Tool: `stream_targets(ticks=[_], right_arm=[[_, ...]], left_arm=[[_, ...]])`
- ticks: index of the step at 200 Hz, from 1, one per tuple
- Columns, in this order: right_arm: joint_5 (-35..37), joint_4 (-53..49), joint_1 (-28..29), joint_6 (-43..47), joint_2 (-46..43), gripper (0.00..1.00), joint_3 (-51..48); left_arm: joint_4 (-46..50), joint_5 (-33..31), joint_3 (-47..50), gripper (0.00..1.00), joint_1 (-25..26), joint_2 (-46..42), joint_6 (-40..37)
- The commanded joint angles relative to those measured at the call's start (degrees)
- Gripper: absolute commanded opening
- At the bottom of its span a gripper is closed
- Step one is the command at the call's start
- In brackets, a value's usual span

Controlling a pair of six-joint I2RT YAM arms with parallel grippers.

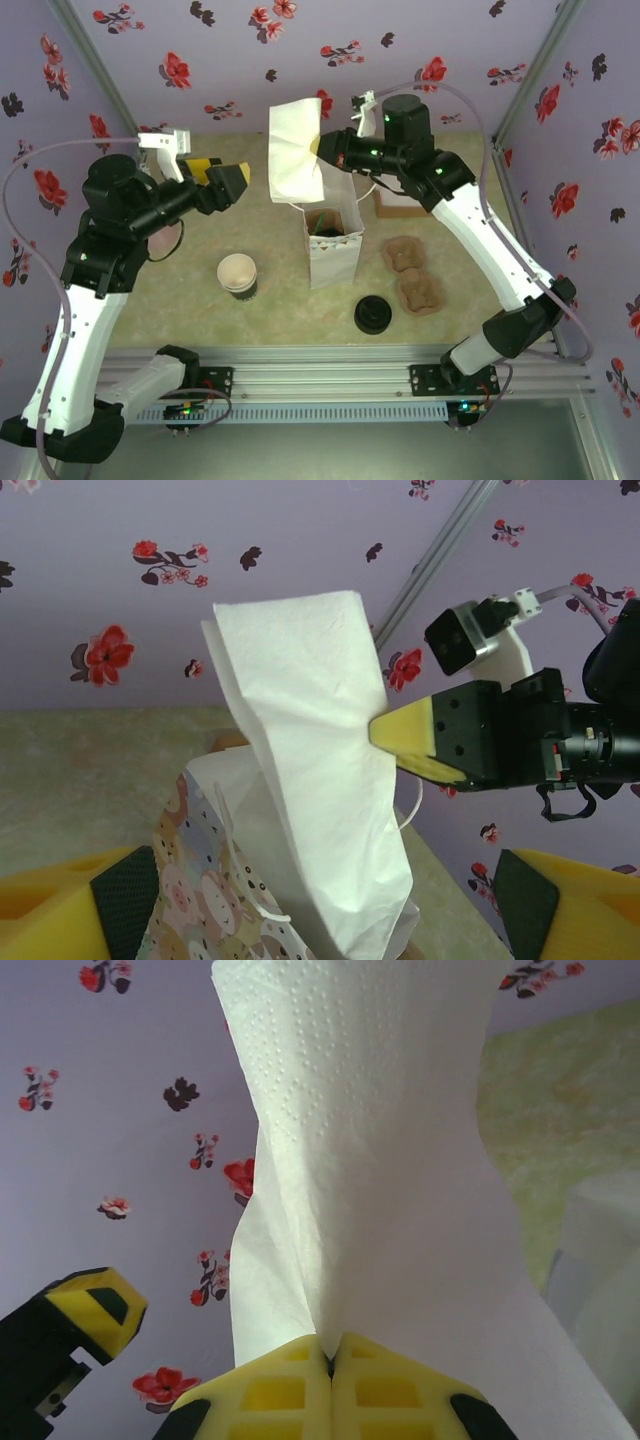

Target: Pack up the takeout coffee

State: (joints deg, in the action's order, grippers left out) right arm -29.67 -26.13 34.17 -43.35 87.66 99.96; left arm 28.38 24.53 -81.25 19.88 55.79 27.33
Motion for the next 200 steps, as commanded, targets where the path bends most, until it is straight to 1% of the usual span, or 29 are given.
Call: stream_targets(ticks=[1,44,76,100,130,168,200], right_arm=[[-1.25,0.17,-0.24,-0.57,-0.41,0.0,-1.96],[-2.73,-2.42,-2.12,0.98,-2.47,0.0,-7.66],[-3.24,-2.88,-4.64,1.43,-5.59,0.0,-12.56],[-3.64,-3.44,-6.37,1.91,-7.6,0.0,-14.41],[-3.05,-6.38,-7.17,4.01,-7.93,0.0,-13.98],[-0.37,-11.23,-6.98,7.85,-7.13,0.0,-12.57],[6.14,-17.49,-3.99,11.96,-4.85,0.0,-8.55]], left_arm=[[0.19,-0.26,0.48,0.88,0.51,1.24,0.39],[-0.56,-0.1,0.75,0.84,1.28,2.87,0.56],[-0.78,-0.15,0.71,0.82,2.03,3.95,0.54],[-0.93,-0.15,0.66,0.82,2.5,4.42,0.57],[-1.22,-0.25,0.83,0.82,2.87,5.07,0.72],[-1.05,-0.36,1.32,0.81,3.19,5.51,0.74],[-1.22,-0.55,1.62,0.81,3.32,5.87,0.85]])
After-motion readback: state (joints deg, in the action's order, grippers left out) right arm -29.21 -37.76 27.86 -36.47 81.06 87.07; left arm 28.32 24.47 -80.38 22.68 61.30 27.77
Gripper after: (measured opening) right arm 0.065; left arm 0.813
